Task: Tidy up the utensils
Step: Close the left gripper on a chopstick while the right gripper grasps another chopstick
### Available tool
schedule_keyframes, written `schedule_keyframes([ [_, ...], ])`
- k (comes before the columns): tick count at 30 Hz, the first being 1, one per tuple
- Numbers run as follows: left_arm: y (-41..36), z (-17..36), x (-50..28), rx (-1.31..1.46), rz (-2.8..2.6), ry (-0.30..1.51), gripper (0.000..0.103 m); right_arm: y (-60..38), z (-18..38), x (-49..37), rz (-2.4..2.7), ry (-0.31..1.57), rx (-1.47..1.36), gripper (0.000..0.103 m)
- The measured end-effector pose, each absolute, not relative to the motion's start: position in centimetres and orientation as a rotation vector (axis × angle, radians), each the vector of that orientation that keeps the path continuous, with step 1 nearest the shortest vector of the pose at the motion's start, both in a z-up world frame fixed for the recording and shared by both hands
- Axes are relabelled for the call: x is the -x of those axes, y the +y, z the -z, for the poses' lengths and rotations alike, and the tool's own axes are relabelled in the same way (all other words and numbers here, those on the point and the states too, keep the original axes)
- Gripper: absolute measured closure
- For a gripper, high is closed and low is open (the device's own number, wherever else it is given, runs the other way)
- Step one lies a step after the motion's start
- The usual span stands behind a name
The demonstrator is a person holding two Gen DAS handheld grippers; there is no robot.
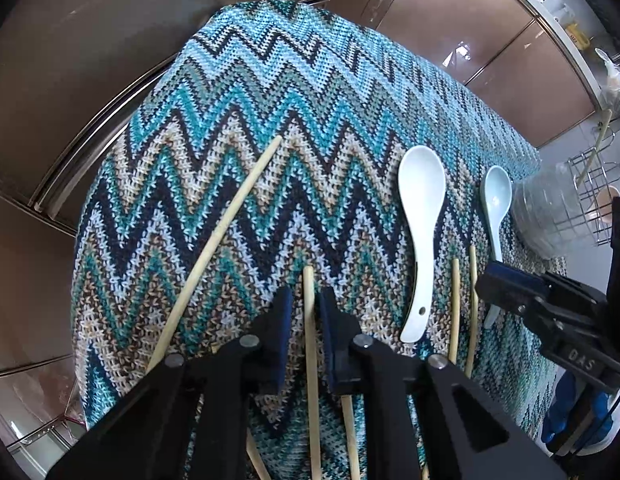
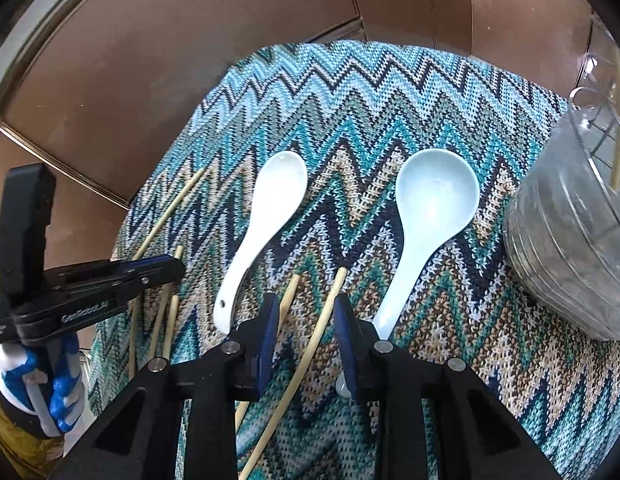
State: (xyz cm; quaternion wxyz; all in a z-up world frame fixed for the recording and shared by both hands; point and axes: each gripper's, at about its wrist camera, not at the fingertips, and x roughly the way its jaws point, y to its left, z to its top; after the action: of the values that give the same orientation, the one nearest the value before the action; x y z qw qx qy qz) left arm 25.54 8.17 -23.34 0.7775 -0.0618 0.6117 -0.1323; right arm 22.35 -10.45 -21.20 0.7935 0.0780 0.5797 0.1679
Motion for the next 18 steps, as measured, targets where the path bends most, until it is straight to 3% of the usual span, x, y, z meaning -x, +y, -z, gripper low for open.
schedule_keyframes([
  [18,6.7,23.6,-25.3,0.089,0.234,1.313,0.098,-9.6,22.9,-23.2,-0.328,1.277,-0.19,0.095],
])
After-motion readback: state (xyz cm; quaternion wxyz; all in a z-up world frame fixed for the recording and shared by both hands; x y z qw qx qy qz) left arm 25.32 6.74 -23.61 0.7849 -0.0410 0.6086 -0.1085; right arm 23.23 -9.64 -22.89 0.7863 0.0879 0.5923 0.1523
